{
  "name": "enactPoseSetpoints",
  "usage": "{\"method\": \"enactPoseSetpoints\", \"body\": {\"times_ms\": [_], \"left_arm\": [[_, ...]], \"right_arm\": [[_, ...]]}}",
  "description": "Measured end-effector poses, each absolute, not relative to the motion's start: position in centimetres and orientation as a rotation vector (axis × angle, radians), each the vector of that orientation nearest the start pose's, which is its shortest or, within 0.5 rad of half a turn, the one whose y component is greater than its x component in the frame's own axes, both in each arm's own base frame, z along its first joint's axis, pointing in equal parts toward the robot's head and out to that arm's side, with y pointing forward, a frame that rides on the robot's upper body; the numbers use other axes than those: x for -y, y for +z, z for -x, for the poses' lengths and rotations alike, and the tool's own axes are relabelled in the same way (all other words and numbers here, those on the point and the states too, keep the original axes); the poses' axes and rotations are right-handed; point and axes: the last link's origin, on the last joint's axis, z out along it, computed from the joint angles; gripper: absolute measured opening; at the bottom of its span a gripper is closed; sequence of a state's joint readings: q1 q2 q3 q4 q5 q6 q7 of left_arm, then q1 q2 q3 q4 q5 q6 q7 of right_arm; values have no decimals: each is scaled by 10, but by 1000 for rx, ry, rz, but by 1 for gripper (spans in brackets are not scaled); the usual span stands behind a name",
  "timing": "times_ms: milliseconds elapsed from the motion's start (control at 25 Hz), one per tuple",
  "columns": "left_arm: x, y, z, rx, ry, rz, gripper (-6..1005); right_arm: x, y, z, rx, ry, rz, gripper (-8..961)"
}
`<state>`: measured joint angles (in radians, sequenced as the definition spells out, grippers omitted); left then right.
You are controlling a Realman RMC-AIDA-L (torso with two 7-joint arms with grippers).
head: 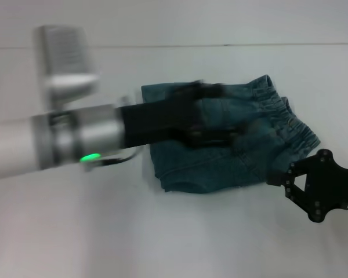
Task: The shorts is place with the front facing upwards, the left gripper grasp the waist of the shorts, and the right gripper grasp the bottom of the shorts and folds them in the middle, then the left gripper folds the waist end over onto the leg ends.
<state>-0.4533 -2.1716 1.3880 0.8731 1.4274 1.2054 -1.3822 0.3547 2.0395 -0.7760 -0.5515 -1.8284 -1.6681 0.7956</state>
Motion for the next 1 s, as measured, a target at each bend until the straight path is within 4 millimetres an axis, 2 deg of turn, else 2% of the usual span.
{"method": "enactPoseSetpoints", "body": {"times_ms": [80,120,280,440,480,640,800,1000], "left_arm": [[-325,-51,179,384,-984,2691,816],[-316,-41,198,393,-1016,2664,836],[-276,-16,247,363,-1084,2619,915],[-241,-4,283,404,-1036,2585,911],[-233,-3,290,433,-1017,2583,910],[-209,-3,310,531,-948,2615,909],[-192,-2,323,575,-908,2605,909],[-183,2,329,590,-896,2592,908]], "right_arm": [[-268,3,-300,-66,755,2679,35],[-267,4,-300,-66,755,2681,36],[-259,10,-299,-55,769,2716,37],[-255,13,-298,-71,771,2753,39],[-254,13,-298,-83,765,2772,85],[-252,13,-297,-126,743,2821,269],[-250,12,-296,-124,742,2828,358],[-243,15,-297,-114,746,2845,469]]}}
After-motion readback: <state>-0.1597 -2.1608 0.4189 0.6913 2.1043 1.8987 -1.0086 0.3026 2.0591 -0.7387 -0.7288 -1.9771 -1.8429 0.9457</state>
